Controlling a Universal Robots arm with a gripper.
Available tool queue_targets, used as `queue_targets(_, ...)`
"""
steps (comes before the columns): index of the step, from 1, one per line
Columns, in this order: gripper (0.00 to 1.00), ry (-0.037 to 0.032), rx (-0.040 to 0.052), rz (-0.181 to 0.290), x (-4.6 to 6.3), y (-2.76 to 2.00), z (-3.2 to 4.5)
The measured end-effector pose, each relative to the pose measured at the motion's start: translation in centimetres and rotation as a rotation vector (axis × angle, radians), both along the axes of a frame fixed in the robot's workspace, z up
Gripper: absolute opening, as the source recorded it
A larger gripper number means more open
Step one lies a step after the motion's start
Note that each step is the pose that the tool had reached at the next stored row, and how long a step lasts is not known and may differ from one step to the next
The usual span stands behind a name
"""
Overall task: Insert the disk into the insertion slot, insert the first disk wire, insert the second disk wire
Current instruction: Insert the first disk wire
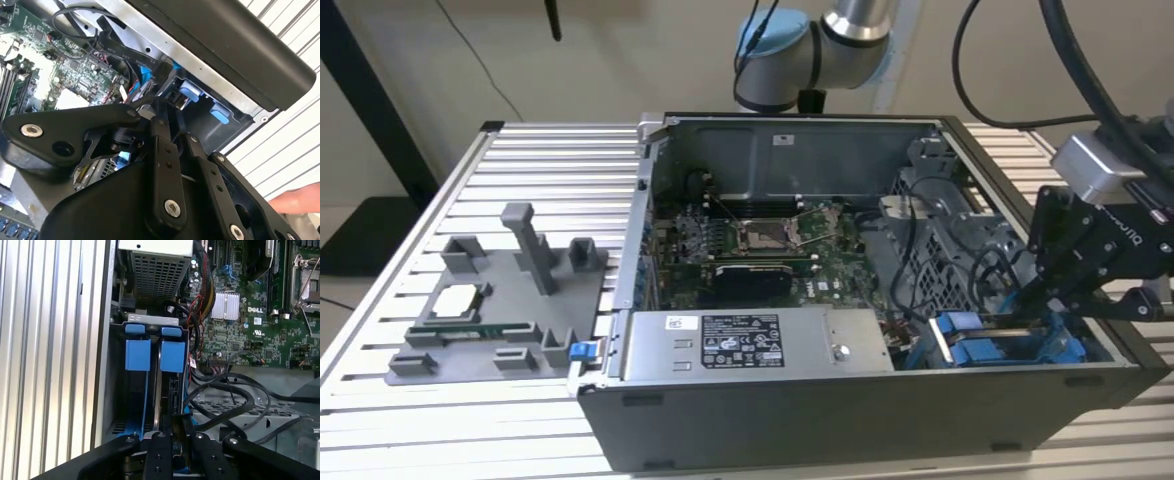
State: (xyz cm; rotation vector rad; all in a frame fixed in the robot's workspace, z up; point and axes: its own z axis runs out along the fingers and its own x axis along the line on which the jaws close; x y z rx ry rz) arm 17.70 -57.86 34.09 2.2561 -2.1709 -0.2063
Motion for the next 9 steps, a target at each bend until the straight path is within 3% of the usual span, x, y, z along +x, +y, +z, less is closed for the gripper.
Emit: queue_targets(9, 0.0, -0.0034, 0.0005, 0.0, -0.03, 0.0, -0.23)
